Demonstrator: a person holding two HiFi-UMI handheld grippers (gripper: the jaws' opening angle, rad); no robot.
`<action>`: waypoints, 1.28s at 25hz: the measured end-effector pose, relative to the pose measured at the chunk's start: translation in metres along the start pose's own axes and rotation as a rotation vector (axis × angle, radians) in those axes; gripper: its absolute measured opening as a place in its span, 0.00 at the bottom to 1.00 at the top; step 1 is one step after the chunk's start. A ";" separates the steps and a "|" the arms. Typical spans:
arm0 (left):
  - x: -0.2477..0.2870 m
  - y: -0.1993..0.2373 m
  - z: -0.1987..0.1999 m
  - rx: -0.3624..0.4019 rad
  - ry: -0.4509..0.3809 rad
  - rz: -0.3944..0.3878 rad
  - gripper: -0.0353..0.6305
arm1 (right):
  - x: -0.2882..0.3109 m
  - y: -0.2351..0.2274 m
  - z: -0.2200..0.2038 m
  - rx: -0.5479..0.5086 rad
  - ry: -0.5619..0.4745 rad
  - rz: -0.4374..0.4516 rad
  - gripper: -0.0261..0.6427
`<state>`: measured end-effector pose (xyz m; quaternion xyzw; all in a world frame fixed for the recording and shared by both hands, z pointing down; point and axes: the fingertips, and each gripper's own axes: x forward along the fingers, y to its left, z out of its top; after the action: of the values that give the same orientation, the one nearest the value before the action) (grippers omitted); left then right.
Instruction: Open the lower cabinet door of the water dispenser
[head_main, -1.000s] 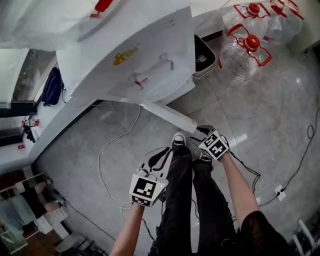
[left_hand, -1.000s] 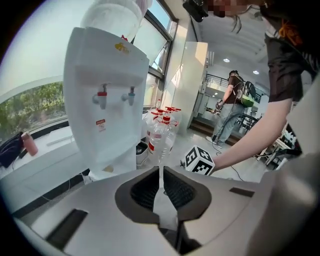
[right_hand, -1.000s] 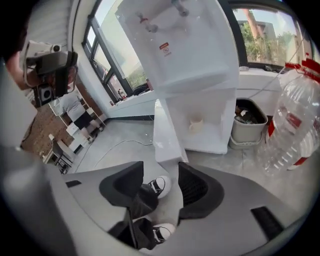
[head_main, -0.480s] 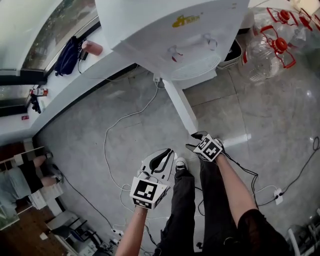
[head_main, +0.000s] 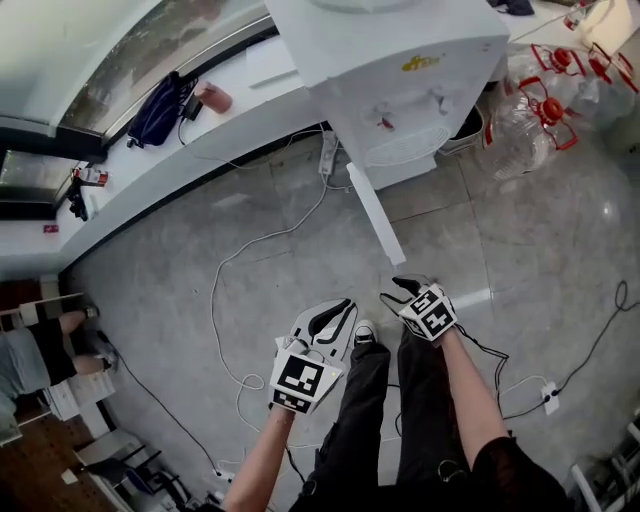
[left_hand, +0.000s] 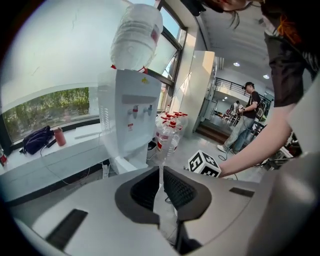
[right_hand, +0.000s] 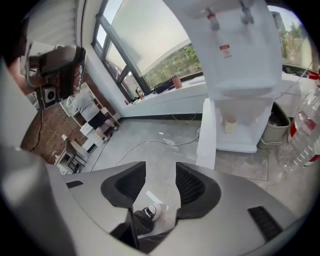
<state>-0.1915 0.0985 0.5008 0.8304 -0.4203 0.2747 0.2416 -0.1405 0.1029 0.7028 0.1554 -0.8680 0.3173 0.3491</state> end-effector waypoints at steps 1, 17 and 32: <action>-0.009 -0.003 0.004 0.014 -0.001 -0.009 0.09 | -0.014 0.007 0.008 0.011 -0.028 -0.018 0.34; -0.177 -0.047 0.063 0.072 -0.090 -0.092 0.09 | -0.248 0.168 0.173 -0.013 -0.387 -0.216 0.33; -0.261 -0.079 0.099 0.182 -0.168 -0.123 0.09 | -0.337 0.266 0.222 0.008 -0.526 -0.233 0.33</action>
<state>-0.2302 0.2252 0.2425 0.8930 -0.3609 0.2258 0.1457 -0.1458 0.1724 0.2244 0.3322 -0.9038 0.2271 0.1454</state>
